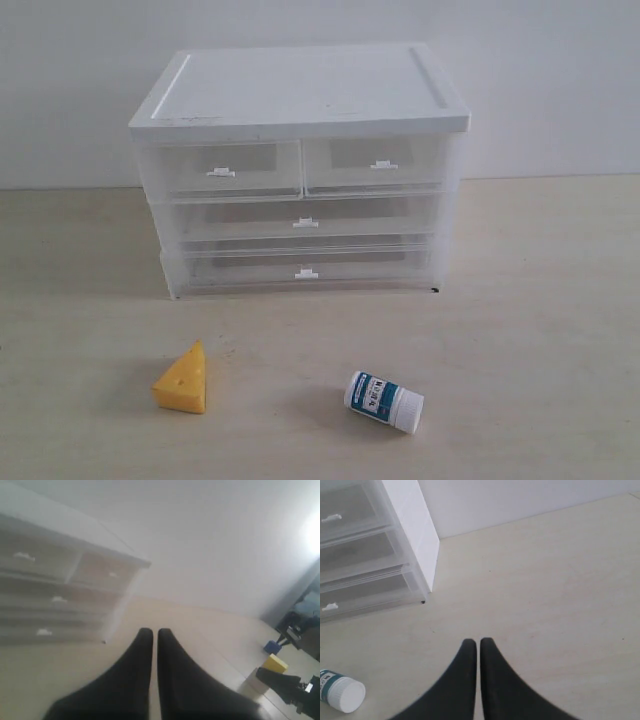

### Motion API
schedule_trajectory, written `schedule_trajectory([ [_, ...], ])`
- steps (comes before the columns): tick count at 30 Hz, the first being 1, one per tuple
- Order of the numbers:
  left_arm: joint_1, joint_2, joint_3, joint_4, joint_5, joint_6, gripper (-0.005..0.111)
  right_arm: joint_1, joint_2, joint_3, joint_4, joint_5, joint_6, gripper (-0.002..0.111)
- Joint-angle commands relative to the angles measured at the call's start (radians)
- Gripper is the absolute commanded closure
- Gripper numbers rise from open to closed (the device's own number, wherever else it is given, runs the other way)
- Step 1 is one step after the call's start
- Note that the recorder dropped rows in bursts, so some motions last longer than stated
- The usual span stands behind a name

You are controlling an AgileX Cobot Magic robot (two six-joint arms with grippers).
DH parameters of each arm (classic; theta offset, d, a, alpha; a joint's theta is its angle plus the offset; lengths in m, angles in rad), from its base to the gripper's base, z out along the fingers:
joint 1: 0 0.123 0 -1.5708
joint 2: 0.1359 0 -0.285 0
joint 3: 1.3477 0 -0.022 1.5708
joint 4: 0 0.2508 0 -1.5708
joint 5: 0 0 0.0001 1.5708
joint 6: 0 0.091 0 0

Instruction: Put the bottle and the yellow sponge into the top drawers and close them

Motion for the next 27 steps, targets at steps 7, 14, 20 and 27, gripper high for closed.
schedule_trajectory([
  [7, 0.002, 0.254, -0.006, -0.008, 0.02, 0.13, 0.103, 0.001, -0.005, 0.0, -0.018, -0.069, -0.007, 0.108],
  [14, 0.002, 0.258, -0.006, -0.042, -0.099, 0.199, 0.103, 0.001, -0.005, 0.0, 0.071, -0.163, 0.008, 0.108],
  [20, 0.002, 0.258, -0.006, -0.042, -0.068, 0.242, 0.103, 0.001, -0.005, 0.0, 0.375, -0.304, 0.076, 0.108],
  [27, 0.002, 0.265, -0.056, -0.042, -0.173, 0.287, 0.103, 0.001, -0.005, 0.0, 0.407, -0.416, 0.086, 0.108],
])
